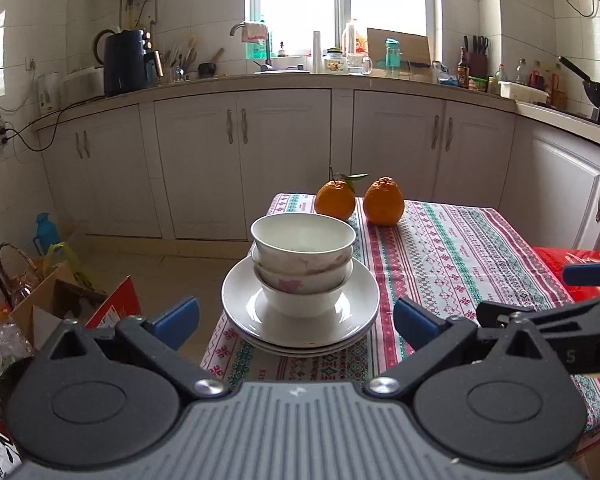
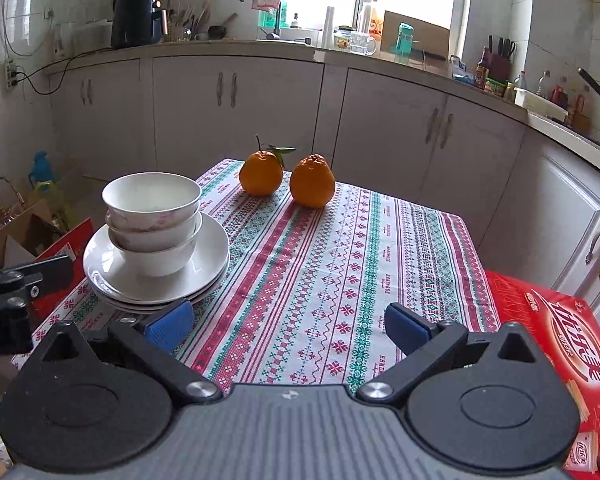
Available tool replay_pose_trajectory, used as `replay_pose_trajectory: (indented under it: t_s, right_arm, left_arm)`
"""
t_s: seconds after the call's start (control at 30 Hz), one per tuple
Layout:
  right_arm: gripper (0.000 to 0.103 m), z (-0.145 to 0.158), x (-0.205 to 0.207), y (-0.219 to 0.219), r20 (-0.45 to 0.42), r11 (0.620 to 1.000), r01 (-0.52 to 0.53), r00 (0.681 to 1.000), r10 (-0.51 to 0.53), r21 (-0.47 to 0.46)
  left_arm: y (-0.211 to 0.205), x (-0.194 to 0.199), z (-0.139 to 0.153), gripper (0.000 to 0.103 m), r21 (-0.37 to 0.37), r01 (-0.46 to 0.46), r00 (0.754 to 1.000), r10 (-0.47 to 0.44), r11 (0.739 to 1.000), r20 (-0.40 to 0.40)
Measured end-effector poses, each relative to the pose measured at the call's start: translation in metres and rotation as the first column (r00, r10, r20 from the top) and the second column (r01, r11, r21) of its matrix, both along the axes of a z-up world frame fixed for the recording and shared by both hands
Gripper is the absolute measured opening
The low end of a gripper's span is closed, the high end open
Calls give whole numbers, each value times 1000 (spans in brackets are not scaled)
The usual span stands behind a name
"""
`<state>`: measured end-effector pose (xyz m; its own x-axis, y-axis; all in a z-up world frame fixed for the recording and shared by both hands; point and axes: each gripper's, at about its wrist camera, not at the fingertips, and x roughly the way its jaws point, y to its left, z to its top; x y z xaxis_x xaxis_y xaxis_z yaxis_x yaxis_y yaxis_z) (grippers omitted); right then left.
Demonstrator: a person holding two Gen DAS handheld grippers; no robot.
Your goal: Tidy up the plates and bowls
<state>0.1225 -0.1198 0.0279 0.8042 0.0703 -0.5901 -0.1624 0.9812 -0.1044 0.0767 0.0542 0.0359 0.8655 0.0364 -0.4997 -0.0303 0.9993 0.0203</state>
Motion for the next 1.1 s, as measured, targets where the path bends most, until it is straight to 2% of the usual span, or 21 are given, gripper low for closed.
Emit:
replay_pose_trajectory:
  t_s: [0.2, 1.1]
  right_arm:
    - [103, 6, -11, -2, 40, 1000, 17, 999, -17, 6]
    - [103, 12, -20, -2, 85, 999, 35, 996, -35, 2]
  left_arm:
    - [-8, -7, 2, 102, 1, 3, 1000, -3, 1000, 3]
    - [-12, -13, 8, 102, -2, -11, 1000, 11, 1000, 20]
